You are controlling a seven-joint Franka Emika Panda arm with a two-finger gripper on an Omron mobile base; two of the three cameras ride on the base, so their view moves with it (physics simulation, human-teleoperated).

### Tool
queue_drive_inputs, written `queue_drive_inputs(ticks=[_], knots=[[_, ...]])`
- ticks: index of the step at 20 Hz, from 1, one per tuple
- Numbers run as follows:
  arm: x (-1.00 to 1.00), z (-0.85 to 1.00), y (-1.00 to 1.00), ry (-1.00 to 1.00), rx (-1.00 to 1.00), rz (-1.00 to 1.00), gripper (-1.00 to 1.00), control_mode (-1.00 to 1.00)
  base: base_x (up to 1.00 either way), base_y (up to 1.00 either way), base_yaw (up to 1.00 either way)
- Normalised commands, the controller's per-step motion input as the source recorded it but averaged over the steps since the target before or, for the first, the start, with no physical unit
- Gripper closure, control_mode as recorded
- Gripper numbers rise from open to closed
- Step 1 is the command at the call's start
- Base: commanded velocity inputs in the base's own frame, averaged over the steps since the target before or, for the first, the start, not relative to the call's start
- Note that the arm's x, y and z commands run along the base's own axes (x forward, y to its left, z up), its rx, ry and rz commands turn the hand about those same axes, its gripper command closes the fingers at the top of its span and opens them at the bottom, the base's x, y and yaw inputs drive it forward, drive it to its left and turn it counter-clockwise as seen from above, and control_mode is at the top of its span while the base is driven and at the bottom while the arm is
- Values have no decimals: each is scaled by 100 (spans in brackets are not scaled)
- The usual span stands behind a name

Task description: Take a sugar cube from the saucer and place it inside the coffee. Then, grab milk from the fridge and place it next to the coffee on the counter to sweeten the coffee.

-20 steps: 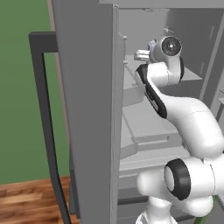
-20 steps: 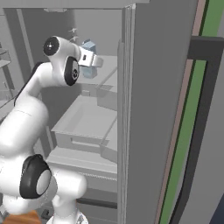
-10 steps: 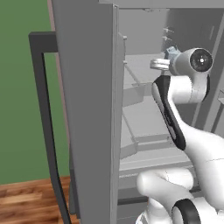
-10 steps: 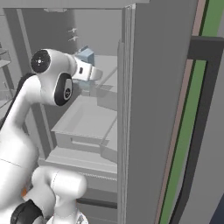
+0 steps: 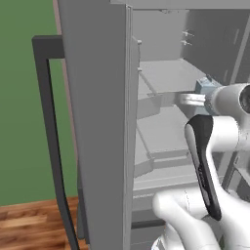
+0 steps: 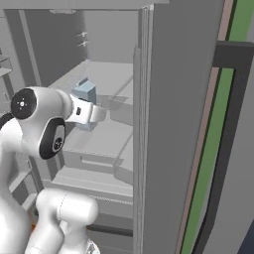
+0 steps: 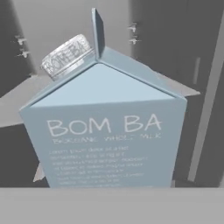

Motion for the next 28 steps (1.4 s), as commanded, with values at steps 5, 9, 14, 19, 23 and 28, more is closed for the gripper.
queue_drive_inputs(ticks=[5,9,14,19,23,28], knots=[[-53,-35,0,5,-1,2,100,100,-40,0,1],[0,0,0,0,0,0,100,100,-100,2,2],[0,0,0,0,0,0,100,100,-100,12,1],[0,0,0,0,0,0,100,100,-100,38,1],[0,0,0,0,0,0,100,100,-100,55,-36],[0,0,0,0,0,0,100,100,-100,36,-69]])
